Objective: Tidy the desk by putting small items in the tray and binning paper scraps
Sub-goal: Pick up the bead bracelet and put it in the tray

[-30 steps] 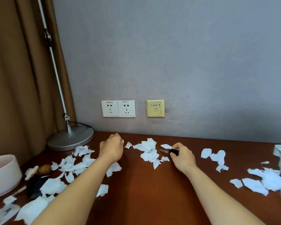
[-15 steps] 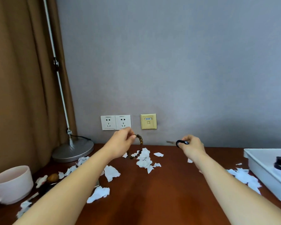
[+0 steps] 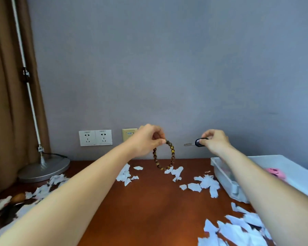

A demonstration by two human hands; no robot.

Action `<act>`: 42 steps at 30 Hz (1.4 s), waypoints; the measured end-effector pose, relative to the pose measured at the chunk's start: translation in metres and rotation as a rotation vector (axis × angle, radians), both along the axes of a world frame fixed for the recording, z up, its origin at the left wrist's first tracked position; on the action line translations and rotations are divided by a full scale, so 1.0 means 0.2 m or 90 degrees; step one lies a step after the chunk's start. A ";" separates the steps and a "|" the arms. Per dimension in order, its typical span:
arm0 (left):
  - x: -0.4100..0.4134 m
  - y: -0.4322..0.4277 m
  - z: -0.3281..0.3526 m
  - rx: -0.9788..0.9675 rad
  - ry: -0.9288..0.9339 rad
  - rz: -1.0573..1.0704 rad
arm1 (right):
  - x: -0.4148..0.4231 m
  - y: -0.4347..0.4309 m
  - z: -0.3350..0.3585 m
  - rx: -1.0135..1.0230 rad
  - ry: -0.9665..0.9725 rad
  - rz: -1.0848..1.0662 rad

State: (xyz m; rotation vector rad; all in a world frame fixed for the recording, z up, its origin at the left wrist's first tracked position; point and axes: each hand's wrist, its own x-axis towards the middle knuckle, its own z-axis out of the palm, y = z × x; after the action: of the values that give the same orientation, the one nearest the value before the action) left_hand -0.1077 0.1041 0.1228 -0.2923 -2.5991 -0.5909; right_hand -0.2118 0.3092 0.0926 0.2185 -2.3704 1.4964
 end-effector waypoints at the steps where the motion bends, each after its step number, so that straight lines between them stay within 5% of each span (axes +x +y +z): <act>1: -0.02 0.05 0.00 0.004 0.002 -0.011 | -0.02 0.06 0.00 0.004 0.011 -0.010; 21: -0.68 0.96 -0.17 0.015 0.026 -0.081 | -0.18 1.17 -0.19 0.051 -0.075 -0.278; 28: -0.89 1.23 -0.25 0.086 0.009 -0.100 | -0.29 1.29 -0.33 0.017 -0.064 -0.377; 42: -1.18 1.47 -0.48 0.095 -0.070 -0.057 | -0.54 1.30 -0.52 0.191 -0.112 -0.378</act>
State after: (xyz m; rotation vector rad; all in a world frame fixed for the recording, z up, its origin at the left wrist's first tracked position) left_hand -0.3438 0.3973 0.0269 -0.3387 -2.6388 -0.8491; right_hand -0.3189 0.5697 -0.0111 -0.5263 -2.4737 0.9121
